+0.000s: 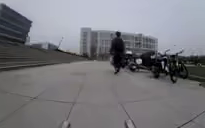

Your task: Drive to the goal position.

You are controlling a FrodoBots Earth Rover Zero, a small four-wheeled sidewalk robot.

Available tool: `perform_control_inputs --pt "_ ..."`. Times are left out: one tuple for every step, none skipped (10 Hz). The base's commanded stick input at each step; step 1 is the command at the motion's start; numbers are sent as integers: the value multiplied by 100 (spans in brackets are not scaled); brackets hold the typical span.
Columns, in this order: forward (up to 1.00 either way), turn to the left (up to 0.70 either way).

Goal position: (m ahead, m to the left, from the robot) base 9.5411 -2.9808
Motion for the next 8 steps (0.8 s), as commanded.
perform_control_inputs --pt "100 6" --pt "100 16" --pt "100 6" --pt "100 3" --pt "100 0" --pt "100 2" --pt "100 4" --pt "100 -4"
